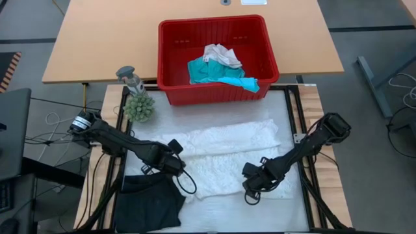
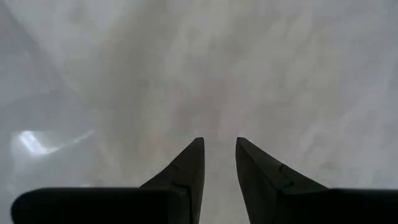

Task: Fold Laundry from Bin
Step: Fold the white dress

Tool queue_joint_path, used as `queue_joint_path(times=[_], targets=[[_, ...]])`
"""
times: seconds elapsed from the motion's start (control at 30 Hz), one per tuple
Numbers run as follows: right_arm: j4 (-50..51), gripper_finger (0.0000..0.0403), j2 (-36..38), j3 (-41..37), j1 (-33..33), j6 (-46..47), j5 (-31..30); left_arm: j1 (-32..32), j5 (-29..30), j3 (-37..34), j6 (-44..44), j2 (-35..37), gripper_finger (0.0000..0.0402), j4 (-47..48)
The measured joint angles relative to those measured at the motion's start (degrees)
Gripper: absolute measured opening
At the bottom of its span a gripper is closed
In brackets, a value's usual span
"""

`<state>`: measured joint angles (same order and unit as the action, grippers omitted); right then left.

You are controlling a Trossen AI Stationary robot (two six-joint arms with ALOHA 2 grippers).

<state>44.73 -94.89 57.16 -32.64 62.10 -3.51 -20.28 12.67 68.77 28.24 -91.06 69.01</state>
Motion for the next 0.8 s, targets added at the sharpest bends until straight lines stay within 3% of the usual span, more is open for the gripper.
queue_joint_path(times=[0.47,0.8], targets=[[-3.0,0.0116,0.0,-2.4,-0.3,0.5,2.1,2.0,-1.4,0.0,3.7,6.7,0.0011,1.3],[-3.2,0.0116,0.0,-2.4,-0.3,-0.7,2.1,3.1,-15.6,0.0,-8.2,7.9,0.0073,1.2]])
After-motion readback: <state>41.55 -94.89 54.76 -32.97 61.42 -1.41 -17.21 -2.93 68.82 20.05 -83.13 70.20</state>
